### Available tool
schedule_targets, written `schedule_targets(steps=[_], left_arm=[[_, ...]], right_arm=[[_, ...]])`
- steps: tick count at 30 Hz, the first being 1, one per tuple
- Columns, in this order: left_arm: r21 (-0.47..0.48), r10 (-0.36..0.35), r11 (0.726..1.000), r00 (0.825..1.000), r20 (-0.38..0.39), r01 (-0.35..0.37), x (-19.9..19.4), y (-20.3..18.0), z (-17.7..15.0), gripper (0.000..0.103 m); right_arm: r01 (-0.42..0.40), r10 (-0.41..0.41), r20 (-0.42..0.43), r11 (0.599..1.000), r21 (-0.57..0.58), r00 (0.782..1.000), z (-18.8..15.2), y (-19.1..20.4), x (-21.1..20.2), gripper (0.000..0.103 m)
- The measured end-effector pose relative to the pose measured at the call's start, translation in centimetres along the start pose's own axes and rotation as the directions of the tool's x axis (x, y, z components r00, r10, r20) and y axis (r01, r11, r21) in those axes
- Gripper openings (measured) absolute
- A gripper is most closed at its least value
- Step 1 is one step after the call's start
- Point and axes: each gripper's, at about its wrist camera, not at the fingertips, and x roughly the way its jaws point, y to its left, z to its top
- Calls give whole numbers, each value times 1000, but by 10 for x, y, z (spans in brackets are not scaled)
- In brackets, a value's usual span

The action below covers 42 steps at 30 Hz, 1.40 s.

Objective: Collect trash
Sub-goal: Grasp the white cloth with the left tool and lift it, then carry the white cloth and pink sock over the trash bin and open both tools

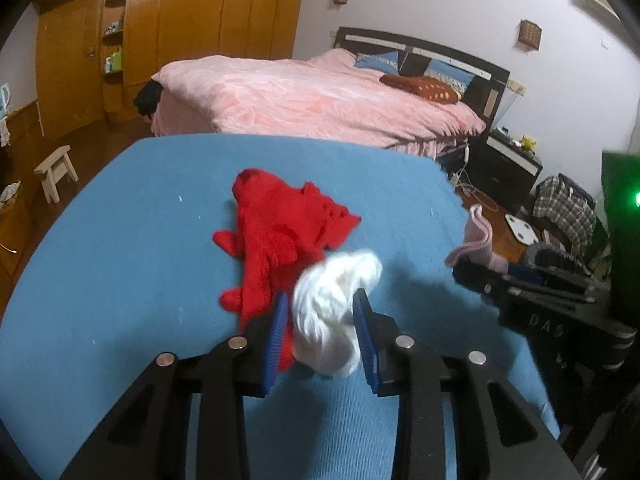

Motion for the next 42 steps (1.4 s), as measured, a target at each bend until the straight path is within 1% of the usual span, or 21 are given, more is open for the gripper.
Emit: schedule_targets(steps=[2, 6, 7, 10, 12, 13, 15, 19, 26, 35, 42], left_arm=[[0, 0, 1000, 1000, -17, 0, 3, -1, -5, 34], [4, 10, 1000, 1000, -15, -10, 2, -3, -10, 45], [4, 12, 1000, 1000, -10, -12, 1, -3, -9, 47], [-1, 13, 1000, 1000, -7, -13, 1, -3, -8, 47], [0, 13, 1000, 1000, -4, -13, 0, -3, -8, 45], [0, 8, 1000, 1000, 0, -8, 0, -4, -8, 39], [8, -7, 1000, 1000, 1, 7, -2, -8, -9, 32], [29, -32, 999, 999, 17, 32, -9, -17, -10, 28], [47, -60, 997, 997, 40, 58, -25, -31, -10, 27], [77, -58, 996, 996, 71, 53, -46, -48, -3, 27], [114, -84, 991, 993, 89, 73, -61, -72, 4, 27]], right_arm=[[3, -3, -7, 1000, 1, 1000, -3, -1, 0, 43], [3, -3, -14, 1000, 4, 1000, -7, -3, -2, 43], [3, -3, -14, 1000, 3, 1000, -8, -3, -2, 43], [2, -2, -15, 1000, 5, 1000, -10, -3, -3, 43], [3, -3, -16, 1000, 4, 1000, -12, -3, -5, 43], [4, -4, -16, 1000, 3, 1000, -13, -4, -6, 43], [3, -2, -16, 1000, 5, 1000, -13, -4, -8, 44], [0, 0, -4, 1000, 1, 1000, -17, -4, -18, 43], [-2, 2, 28, 1000, 15, 1000, -17, -9, -42, 44], [5, -8, 84, 999, 38, 996, -17, -24, -83, 44], [33, -40, 122, 997, 63, 992, -23, -42, -117, 44]])
